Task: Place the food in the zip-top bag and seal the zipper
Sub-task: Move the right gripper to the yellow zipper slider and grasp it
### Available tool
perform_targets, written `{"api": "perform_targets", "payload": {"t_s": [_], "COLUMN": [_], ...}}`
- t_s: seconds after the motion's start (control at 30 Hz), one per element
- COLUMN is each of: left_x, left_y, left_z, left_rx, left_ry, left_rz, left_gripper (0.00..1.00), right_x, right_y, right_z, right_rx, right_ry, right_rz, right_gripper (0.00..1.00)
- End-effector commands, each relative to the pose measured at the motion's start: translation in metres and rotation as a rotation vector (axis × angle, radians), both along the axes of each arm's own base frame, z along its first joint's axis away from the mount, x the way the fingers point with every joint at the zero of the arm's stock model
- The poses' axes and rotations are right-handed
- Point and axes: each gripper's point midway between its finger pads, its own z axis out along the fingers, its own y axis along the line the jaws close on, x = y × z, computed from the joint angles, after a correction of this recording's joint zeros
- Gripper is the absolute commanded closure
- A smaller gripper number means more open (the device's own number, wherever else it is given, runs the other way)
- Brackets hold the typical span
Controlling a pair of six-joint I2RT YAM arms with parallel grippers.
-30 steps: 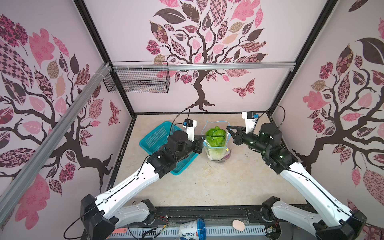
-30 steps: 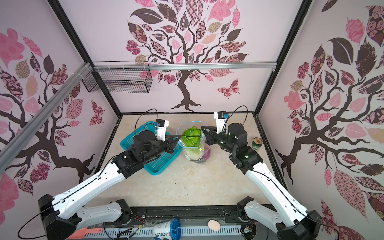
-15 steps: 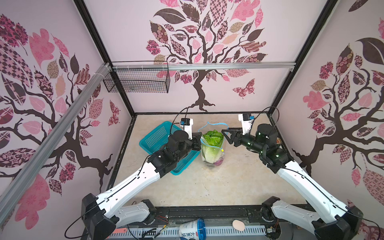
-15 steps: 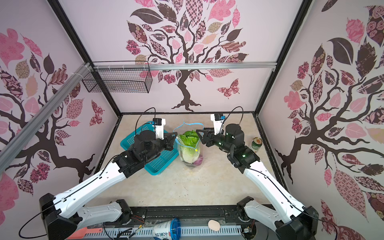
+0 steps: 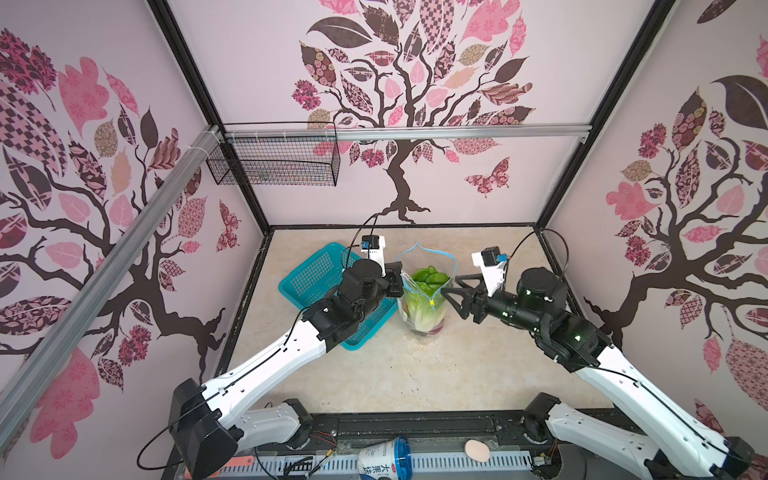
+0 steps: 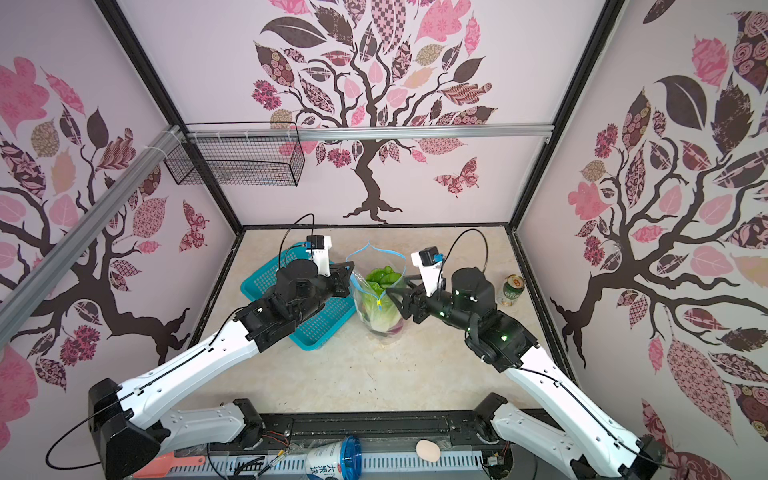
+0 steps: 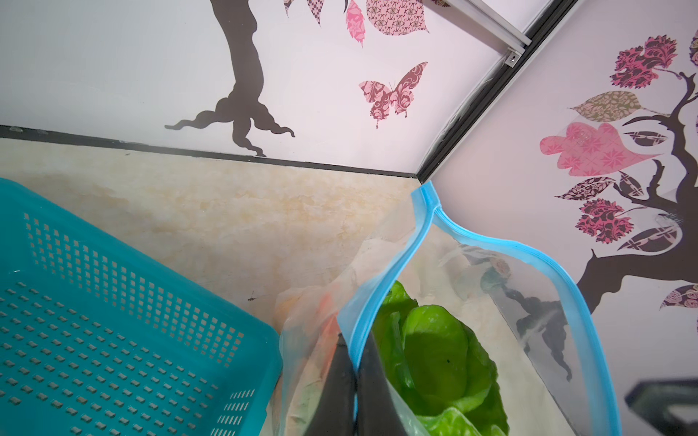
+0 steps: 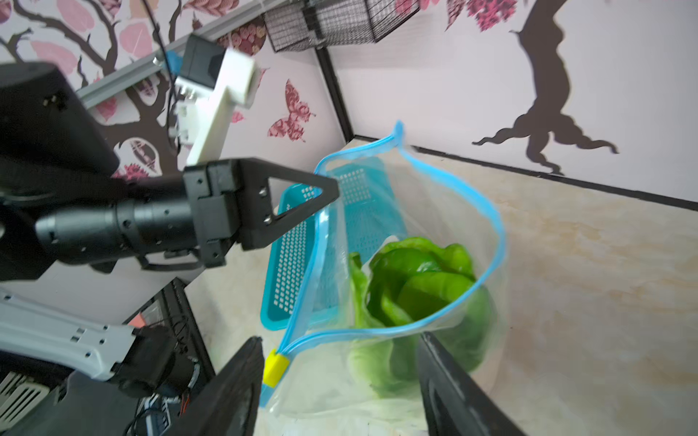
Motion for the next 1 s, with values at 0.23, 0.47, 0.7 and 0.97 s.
{"api": "perform_targets", "payload": {"t_s": [0.23, 0.47, 0.7, 0.97], "left_x": [0.003, 0.001, -0.001, -0.002], "left_y": [0.004, 0.006, 0.008, 0.01], "left_z": [0.006, 0.004, 0.005, 0.004], "left_rx": [-0.027, -0.025, -0.031, -0.035], "left_ry": [-0.027, -0.025, -0.026, -0.025], "left_rz": [0.019, 0.022, 0.022, 0.025], "left_gripper": [1.0, 1.0, 1.0, 1.0], "right_x": [-0.004, -0.02, -0.013, 0.0], "right_y": [0.008, 0.037, 0.039, 0.026], "right_z": [-0.046, -0.042, -0.052, -0.038], "right_rx": [-0.167, -0.205, -0.251, -0.204], "right_ry": [0.088, 0.048, 0.068, 0.019], "right_rz": [-0.06, -0.005, -0.072, -0.181], "right_gripper": [0.41, 0.4, 0.39, 0.57]}}
